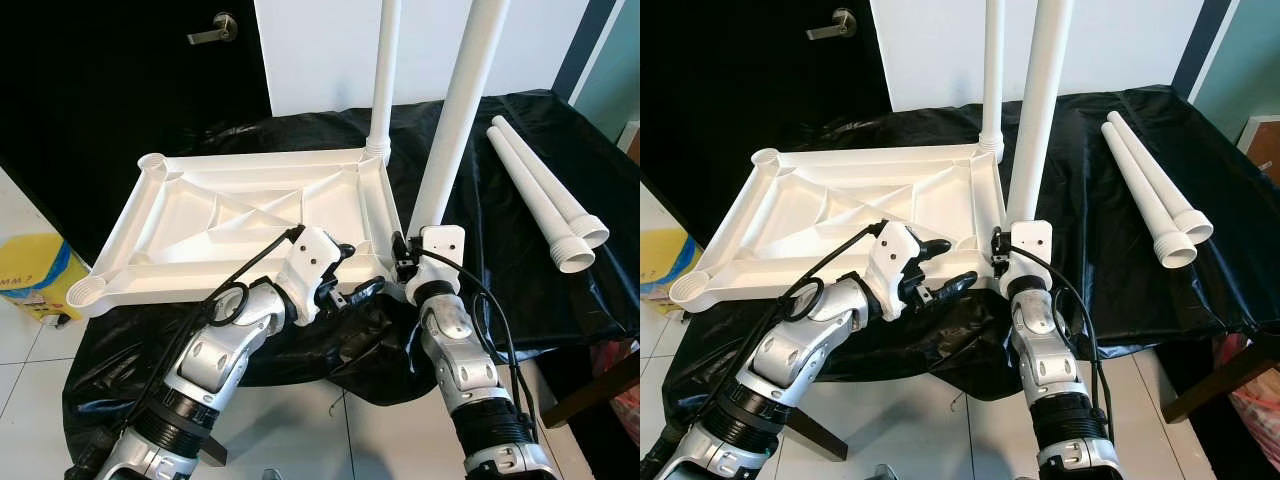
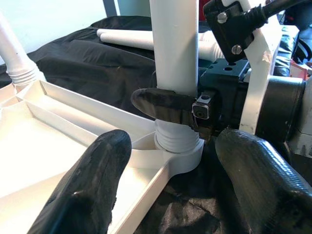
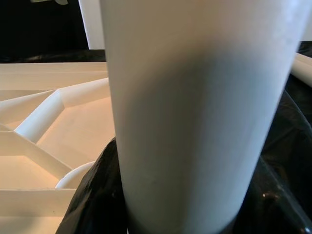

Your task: Building children table

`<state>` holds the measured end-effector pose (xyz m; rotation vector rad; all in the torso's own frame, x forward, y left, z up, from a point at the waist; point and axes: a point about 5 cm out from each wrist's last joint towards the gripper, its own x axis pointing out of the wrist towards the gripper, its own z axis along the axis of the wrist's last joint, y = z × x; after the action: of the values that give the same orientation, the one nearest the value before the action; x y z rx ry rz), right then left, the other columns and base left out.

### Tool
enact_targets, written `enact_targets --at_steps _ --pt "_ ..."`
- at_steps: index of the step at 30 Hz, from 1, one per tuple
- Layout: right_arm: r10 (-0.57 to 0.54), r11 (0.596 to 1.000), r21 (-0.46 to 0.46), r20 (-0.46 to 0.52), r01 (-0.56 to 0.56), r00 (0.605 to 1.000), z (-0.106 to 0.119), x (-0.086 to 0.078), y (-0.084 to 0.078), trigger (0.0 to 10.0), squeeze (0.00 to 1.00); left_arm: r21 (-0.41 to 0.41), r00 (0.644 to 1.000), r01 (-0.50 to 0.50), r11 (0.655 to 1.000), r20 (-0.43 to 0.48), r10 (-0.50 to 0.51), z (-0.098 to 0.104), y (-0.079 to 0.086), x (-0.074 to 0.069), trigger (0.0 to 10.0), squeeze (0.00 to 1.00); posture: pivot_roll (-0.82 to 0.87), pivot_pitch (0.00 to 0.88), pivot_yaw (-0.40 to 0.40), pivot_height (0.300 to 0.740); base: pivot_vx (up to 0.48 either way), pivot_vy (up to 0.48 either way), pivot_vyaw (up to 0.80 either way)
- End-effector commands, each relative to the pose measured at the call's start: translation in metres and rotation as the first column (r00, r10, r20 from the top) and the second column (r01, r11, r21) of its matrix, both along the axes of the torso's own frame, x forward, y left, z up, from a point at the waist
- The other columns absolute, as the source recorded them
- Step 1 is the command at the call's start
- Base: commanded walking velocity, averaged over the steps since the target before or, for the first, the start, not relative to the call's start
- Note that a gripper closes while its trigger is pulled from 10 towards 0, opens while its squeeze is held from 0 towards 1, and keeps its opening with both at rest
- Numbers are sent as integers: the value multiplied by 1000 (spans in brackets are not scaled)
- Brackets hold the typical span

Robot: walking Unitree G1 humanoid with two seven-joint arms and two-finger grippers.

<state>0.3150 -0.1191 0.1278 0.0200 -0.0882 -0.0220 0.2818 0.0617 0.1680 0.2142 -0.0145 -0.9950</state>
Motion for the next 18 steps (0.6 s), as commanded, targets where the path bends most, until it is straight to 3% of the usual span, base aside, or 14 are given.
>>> enact_targets --at_steps 1,9,10,11,18 --pt "-49 999 12 -49 49 998 -9 -4 -7 10000 0 20 999 46 999 -10 -46 -3 0 -4 10000 0 -115 0 25 740 0 0 0" --pt "-59 998 6 -42 60 997 -5 -3 -7 10000 0 21 999 46 999 -8 -46 -2 0 -3 10000 0 -115 0 25 740 0 0 0" --pt "-58 998 6 -37 58 998 -4 -2 -7 10000 345 22 999 46 999 -7 -46 -2 0 -3 10000 0 -115 0 25 740 0 0 0" --pt "-52 999 7 -34 52 998 -3 -2 -8 10000 1000 23 999 45 999 -6 -45 -2 0 -3 10000 0 -115 0 24 740 0 0 0" --pt "21 1000 16 -2 -21 1000 0 -5 -13 10000 1000 25 999 40 999 -4 -40 -2 1 -3 10000 0 -111 0 19 740 0 0 0"
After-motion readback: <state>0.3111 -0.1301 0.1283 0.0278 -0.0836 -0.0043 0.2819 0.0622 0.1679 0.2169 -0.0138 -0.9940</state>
